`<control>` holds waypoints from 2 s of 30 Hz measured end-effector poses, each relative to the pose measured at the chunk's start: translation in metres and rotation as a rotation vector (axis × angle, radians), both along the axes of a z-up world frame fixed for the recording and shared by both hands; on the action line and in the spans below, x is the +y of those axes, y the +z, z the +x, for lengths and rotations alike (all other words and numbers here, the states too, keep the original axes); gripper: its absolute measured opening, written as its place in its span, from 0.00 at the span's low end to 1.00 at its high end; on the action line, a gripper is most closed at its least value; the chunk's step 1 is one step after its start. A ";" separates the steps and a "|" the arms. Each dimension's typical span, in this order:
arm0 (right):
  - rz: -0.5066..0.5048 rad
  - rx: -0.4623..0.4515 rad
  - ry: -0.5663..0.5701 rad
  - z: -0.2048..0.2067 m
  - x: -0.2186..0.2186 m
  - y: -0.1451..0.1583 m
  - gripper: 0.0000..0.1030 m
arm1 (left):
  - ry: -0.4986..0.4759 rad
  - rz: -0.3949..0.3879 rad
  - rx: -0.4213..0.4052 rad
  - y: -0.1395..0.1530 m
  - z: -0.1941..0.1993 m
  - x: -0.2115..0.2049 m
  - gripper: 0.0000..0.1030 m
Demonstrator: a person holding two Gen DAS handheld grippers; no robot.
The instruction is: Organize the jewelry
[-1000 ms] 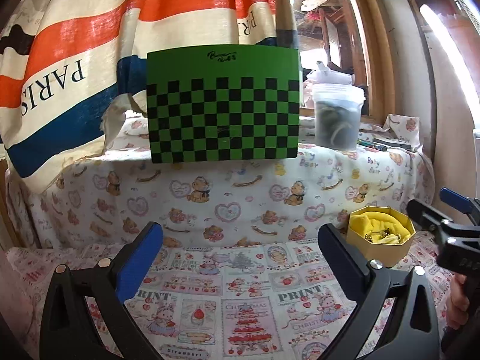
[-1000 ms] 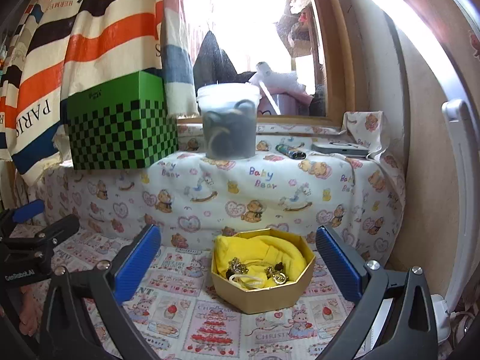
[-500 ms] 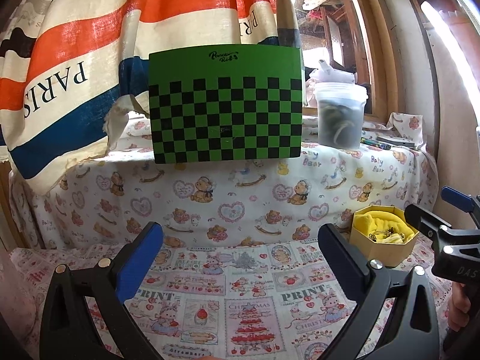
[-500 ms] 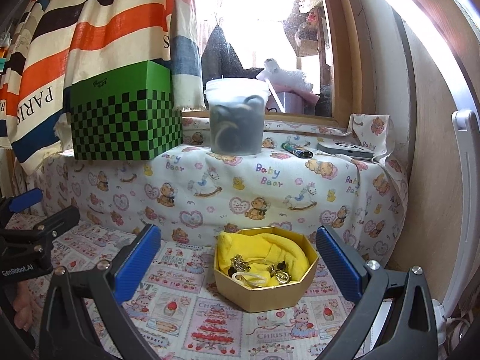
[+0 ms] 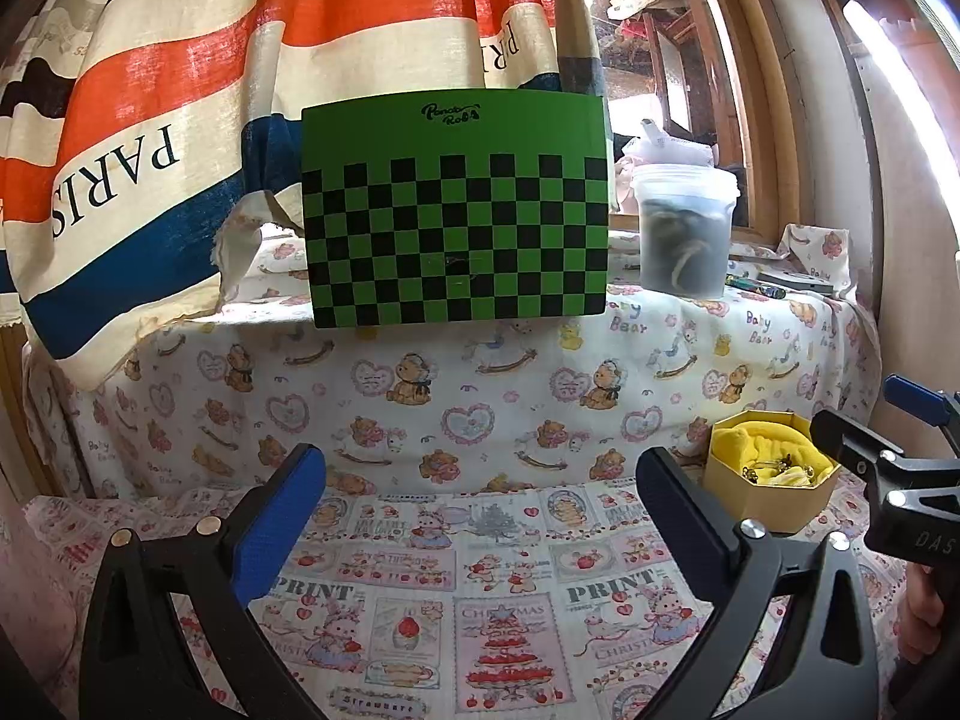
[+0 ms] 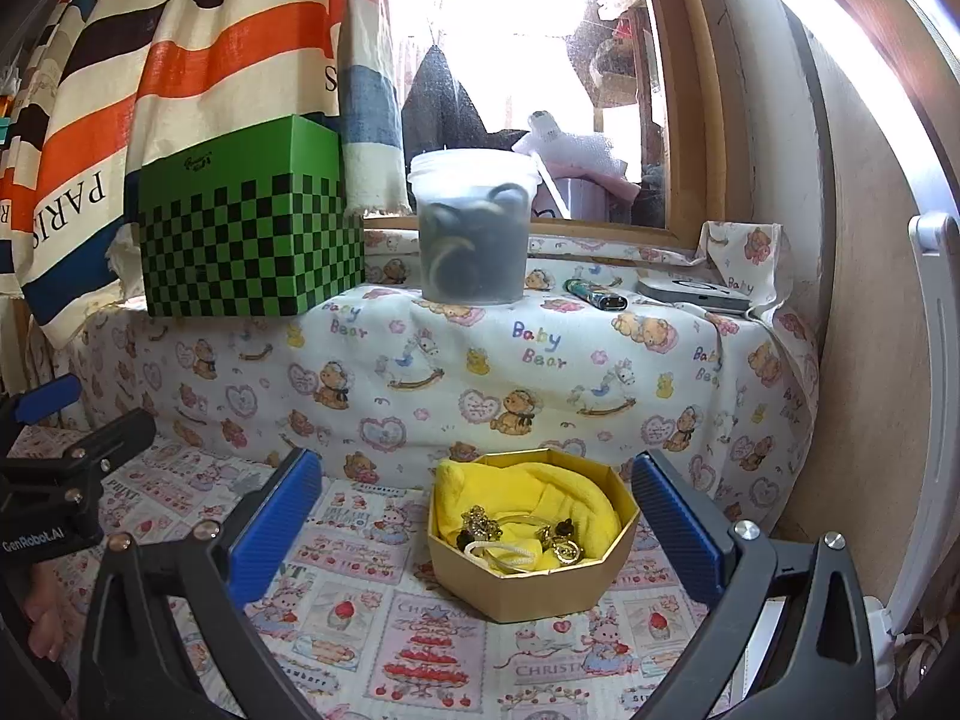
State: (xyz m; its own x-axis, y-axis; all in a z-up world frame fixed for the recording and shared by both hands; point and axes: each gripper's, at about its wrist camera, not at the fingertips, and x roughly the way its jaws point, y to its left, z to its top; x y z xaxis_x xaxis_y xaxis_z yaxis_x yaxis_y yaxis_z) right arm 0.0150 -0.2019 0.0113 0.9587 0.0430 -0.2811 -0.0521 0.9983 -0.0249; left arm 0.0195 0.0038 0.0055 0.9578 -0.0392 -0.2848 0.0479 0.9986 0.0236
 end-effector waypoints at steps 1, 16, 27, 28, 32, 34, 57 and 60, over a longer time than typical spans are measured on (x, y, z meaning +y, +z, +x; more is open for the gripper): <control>0.001 0.001 -0.001 0.000 0.000 0.000 1.00 | -0.001 0.001 0.001 0.000 0.000 0.000 1.00; 0.000 0.002 -0.003 0.000 0.001 0.000 1.00 | 0.005 0.012 -0.005 0.000 -0.001 -0.001 1.00; -0.001 0.001 -0.005 0.000 0.001 -0.001 1.00 | 0.000 0.013 -0.001 0.000 0.000 0.000 1.00; 0.000 0.002 -0.003 0.001 0.001 -0.001 1.00 | 0.000 0.013 -0.001 0.000 0.000 -0.001 1.00; 0.000 0.002 -0.005 0.000 0.002 0.000 1.00 | 0.000 0.013 -0.001 0.000 0.000 -0.001 1.00; -0.001 0.000 -0.003 0.000 0.001 0.000 1.00 | 0.000 0.014 -0.001 0.000 0.000 -0.001 1.00; -0.001 0.004 0.000 0.001 0.001 -0.001 1.00 | -0.002 0.016 0.002 0.000 0.001 -0.001 1.00; -0.002 0.005 0.001 0.001 0.001 -0.001 1.00 | -0.003 0.016 0.001 0.000 0.001 -0.001 1.00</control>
State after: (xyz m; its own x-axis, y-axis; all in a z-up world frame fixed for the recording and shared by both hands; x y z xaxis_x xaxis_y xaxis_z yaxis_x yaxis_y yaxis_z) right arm 0.0161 -0.2012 0.0104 0.9573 0.0433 -0.2857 -0.0530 0.9982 -0.0264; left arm 0.0201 0.0027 0.0052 0.9573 -0.0374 -0.2867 0.0509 0.9979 0.0399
